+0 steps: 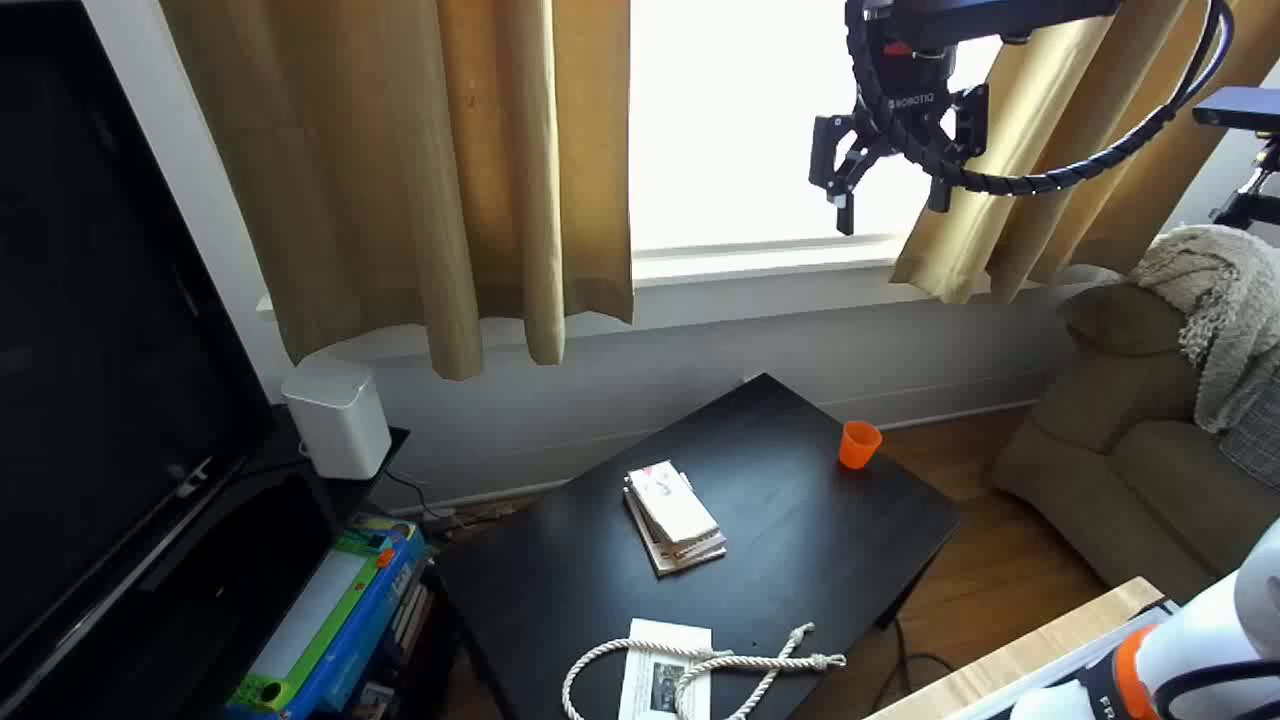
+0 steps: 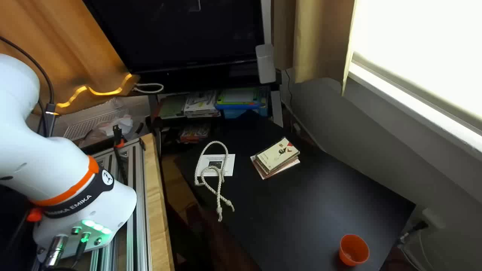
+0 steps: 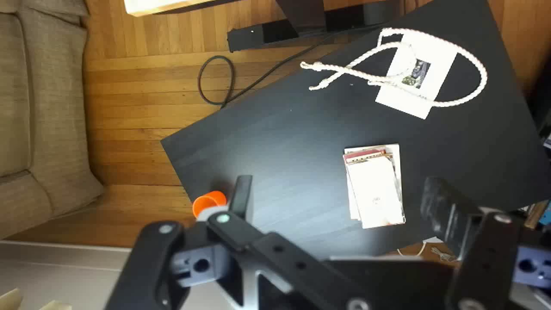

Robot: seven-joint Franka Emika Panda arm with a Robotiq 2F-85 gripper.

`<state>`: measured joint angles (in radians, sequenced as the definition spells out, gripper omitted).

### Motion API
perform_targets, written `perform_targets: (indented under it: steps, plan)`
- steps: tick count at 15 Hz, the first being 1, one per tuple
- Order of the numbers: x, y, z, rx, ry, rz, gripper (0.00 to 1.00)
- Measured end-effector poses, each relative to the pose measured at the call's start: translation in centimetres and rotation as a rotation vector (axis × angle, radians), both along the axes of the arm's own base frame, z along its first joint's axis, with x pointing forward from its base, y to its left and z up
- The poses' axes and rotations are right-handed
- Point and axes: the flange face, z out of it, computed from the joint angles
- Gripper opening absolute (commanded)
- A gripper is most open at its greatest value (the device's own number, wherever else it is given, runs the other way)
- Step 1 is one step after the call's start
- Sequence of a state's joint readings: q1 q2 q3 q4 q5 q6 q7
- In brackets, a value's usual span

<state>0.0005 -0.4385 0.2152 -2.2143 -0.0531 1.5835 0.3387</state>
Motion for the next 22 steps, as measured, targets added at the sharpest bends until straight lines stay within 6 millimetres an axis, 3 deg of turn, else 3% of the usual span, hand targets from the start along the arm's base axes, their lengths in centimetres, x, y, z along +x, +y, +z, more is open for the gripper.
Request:
perform_targets:
  steps: [9, 11, 15, 18, 22]
  plan:
    - [0.1, 0.0, -0.1, 0.001, 0.003, 0.0, 1.0]
    - [0.9, 0.1, -1.8, -0.001, 0.039, -0.011, 1.0]
    - [4.8, 2.2, -10.1, -0.016, 0.094, -0.055, 1.0]
    - [7.4, 5.5, -17.1, -0.076, 0.049, -0.05, 1.0]
    - [9.4, 10.3, -26.1, -0.155, -0.048, 0.021, 1.0]
